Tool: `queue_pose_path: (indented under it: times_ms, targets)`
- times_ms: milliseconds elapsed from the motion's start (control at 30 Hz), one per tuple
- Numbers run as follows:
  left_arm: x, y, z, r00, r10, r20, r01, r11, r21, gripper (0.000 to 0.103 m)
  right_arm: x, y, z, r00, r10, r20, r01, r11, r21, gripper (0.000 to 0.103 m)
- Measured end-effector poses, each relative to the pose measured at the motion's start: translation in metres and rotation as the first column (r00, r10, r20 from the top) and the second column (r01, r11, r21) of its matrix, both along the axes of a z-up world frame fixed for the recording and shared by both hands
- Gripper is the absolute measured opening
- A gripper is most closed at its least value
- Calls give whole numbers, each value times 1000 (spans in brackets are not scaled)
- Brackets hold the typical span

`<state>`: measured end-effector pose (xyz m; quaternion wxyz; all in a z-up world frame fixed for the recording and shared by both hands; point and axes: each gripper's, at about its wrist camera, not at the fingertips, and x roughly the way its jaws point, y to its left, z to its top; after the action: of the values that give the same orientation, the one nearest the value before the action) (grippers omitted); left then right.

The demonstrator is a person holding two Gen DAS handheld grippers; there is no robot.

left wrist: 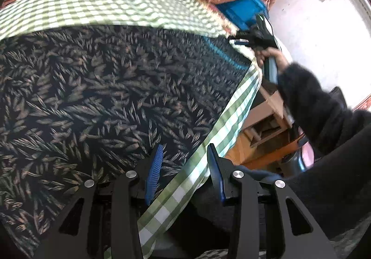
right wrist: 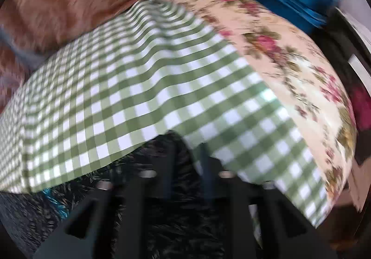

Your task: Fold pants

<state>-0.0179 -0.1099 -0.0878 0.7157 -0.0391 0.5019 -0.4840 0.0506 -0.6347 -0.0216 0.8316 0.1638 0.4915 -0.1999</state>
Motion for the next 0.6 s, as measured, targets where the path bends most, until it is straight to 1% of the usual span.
queue_pose_path:
  times_ms: [67, 133, 233, 333, 367, 433, 467, 500, 567, 600]
  targets:
    - [5, 9, 5, 999, 37, 12, -37, 999, -18, 38, -15, 7, 17, 998, 27, 51, -28, 1000, 14, 40]
    - [11, 17, 7, 996, 84, 19, -84, 996, -26, 38, -32, 26, 30, 991, 98, 91, -104, 992, 65, 40]
    - [19, 29, 7, 987, 159, 31, -159, 987, -12, 38, -49, 67, 30, 969, 226, 104, -237, 965, 109, 40]
    - [23, 40, 1, 977, 210, 24, -211, 977, 19, 38, -65, 120, 19, 930, 358, 86, -367, 918, 152, 40]
    - [22, 42, -1, 976, 218, 24, -219, 975, 35, 38, -72, 140, 12, 910, 409, 69, -414, 895, 165, 39]
    - [18, 47, -6, 973, 227, 33, -229, 971, 64, 38, -83, 160, -1, 887, 461, 31, -460, 873, 163, 40]
    - [14, 49, -7, 973, 229, 34, -231, 971, 59, 38, -88, 167, -8, 878, 478, 2, -473, 868, 150, 41]
    - [12, 52, -6, 972, 234, 35, -235, 970, 53, 38, -94, 170, -12, 873, 488, -4, -484, 867, 121, 41]
    - [8, 60, -1, 965, 256, 51, -258, 965, 44, 38, -95, 170, -11, 874, 486, -1, -482, 867, 124, 41]
    - [7, 67, 4, 956, 284, 76, -288, 957, 40, 38, -90, 170, -9, 879, 477, -11, -472, 872, 130, 41]
